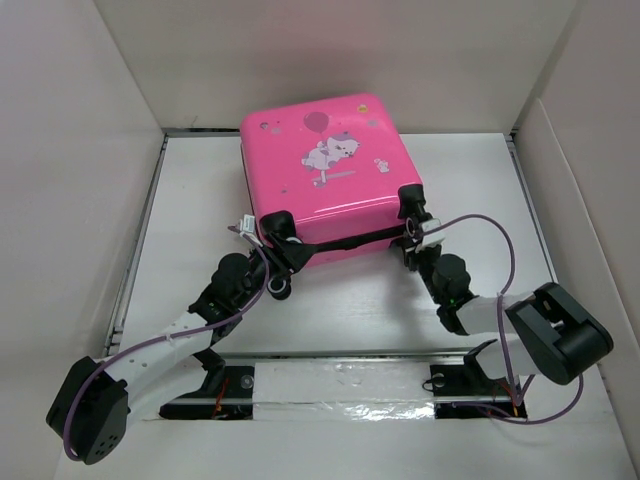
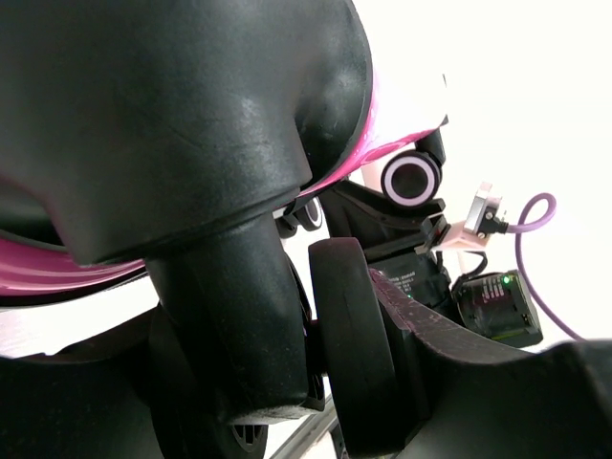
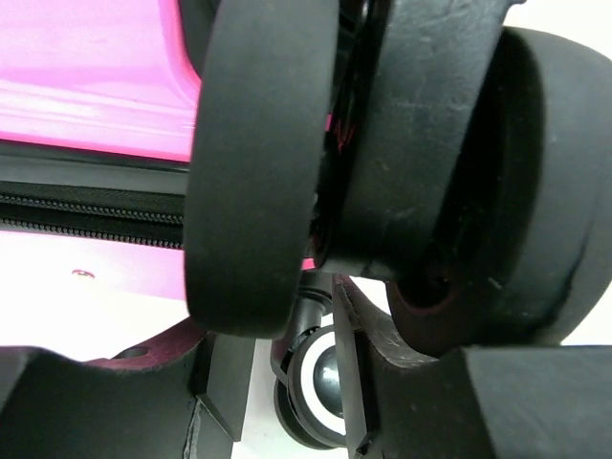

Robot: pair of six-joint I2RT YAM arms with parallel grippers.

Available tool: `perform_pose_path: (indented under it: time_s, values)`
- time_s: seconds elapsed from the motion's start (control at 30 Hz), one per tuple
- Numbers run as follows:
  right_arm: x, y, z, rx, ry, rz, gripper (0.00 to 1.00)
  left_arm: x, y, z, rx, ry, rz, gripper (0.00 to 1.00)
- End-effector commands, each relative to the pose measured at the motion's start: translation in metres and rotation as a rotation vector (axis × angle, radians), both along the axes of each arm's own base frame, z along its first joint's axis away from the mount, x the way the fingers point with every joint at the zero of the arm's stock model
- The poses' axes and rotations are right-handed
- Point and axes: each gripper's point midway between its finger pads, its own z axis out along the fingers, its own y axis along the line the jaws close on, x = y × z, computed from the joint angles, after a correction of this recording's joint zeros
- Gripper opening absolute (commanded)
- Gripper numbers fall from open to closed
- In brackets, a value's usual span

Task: Pack the luggage

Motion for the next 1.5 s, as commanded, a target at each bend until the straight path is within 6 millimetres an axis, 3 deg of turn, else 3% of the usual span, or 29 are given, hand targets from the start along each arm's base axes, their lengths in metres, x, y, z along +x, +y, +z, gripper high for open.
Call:
perform_pose_path:
  time_s: [0.0, 0.07, 0.47, 0.63, 0.7, 0.83, 0.87, 0.93, 0.97, 1.0, 1.1, 1.4, 1.47]
  values:
    - [0.019, 0.021, 0.076, 0.09, -0.247, 0.067, 0.4, -0.02, -0.011, 0.109, -0.161, -0.408, -0.109, 0.0]
    - [0.017, 0.02, 0.071, 0.124, -0.244, 0.063, 0.35, -0.021, -0.012, 0.108, -0.16, -0.405, -0.114, 0.0]
    - [0.012, 0.023, 0.109, 0.263, -0.394, 0.043, 0.04, -0.023, -0.012, 0.099, -0.158, -0.384, -0.124, 0.0]
    - [0.006, 0.028, 0.117, 0.274, -0.408, 0.057, 0.0, -0.023, -0.012, 0.091, -0.152, -0.365, -0.127, 0.0]
    - [0.0, 0.041, 0.11, 0.27, -0.382, 0.101, 0.0, -0.023, -0.013, 0.089, -0.158, -0.36, -0.131, 0.0]
    - [-0.03, 0.108, 0.095, 0.268, -0.309, 0.287, 0.0, -0.025, -0.025, 0.095, -0.177, -0.371, -0.157, 0.0]
    - [-0.05, 0.142, 0.082, 0.257, -0.268, 0.378, 0.0, -0.027, -0.029, 0.097, -0.176, -0.375, -0.17, 0.0]
    - [-0.064, 0.177, 0.082, 0.284, -0.25, 0.453, 0.0, -0.026, -0.033, 0.105, -0.199, -0.391, -0.184, 0.0]
    - [-0.074, 0.194, 0.067, 0.274, -0.213, 0.505, 0.0, -0.026, -0.034, 0.106, -0.206, -0.393, -0.184, 0.0]
    - [-0.093, 0.222, 0.073, 0.308, -0.207, 0.59, 0.0, -0.025, -0.034, 0.11, -0.21, -0.401, -0.18, 0.0]
    - [-0.126, 0.261, 0.051, 0.269, -0.133, 0.727, 0.0, -0.027, -0.035, 0.118, -0.212, -0.413, -0.191, 0.0]
    - [-0.166, 0.275, 0.064, 0.313, -0.11, 0.896, 0.0, -0.032, -0.026, 0.137, -0.229, -0.45, -0.17, 0.0]
    - [-0.156, 0.26, 0.071, 0.327, -0.112, 0.809, 0.0, -0.032, -0.026, 0.137, -0.222, -0.442, -0.169, 0.0]
